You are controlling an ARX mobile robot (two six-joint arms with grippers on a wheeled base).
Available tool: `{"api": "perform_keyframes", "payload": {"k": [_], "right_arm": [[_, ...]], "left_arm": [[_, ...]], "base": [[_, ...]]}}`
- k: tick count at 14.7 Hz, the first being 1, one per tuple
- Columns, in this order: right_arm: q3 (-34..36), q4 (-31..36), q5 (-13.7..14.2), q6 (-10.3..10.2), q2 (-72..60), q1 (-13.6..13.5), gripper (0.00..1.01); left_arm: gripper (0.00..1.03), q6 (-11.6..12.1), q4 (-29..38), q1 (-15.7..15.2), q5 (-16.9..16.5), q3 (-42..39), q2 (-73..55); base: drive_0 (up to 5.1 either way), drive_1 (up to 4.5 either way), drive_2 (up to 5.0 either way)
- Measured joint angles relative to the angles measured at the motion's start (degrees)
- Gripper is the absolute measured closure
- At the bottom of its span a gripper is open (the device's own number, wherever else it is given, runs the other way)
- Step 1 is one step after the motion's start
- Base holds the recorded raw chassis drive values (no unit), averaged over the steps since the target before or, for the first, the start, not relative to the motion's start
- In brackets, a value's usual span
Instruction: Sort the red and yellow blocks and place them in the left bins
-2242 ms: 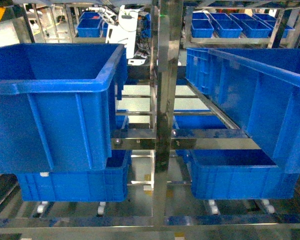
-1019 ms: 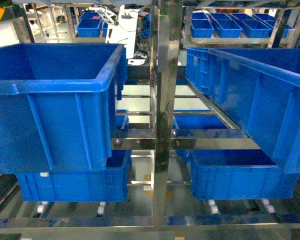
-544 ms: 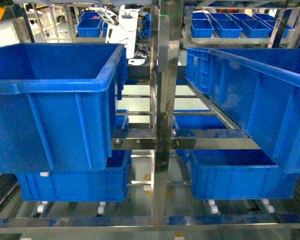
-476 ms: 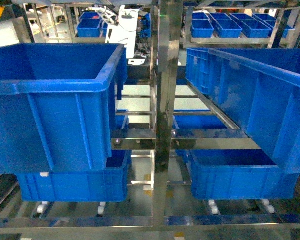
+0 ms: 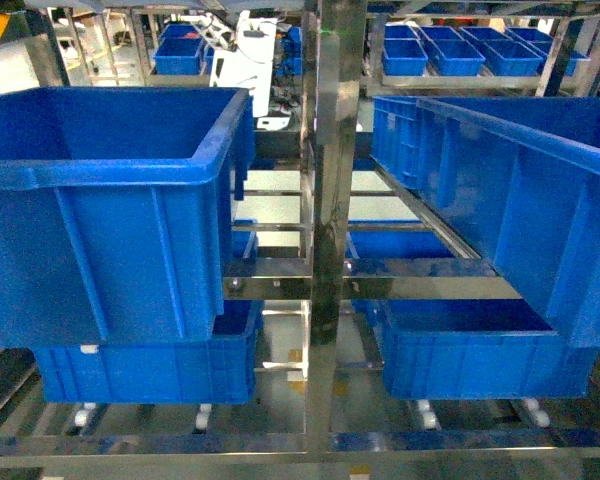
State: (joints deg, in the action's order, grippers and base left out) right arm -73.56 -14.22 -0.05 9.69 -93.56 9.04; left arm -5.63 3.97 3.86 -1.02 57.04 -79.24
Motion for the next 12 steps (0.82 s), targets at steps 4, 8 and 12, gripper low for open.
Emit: {"api": "perform_keyframes", "payload": {"k": [4, 8, 12], "right_arm": [[-5.14, -0.22, -1.75, -2.84, -7.15, 0.35, 0.73], [-9.57, 1.64, -4.55, -4.81, -12.13, -0.85, 0.73], [-13.53, -0.68, -5.25, -5.03, -17.64, -2.34, 0.73]], "left_arm": [[0.76, -0.02, -0.04, 0.02, -0.02, 0.00, 0.00], [0.76, -0.02, -0.04, 0.02, -0.02, 0.00, 0.02], [0.76, 0.00, -0.04, 0.02, 0.00, 0.00, 0.02]], "base": [[0.0, 0.00, 0.0], [0.0, 0.00, 0.0], [0.0, 0.00, 0.0]]}}
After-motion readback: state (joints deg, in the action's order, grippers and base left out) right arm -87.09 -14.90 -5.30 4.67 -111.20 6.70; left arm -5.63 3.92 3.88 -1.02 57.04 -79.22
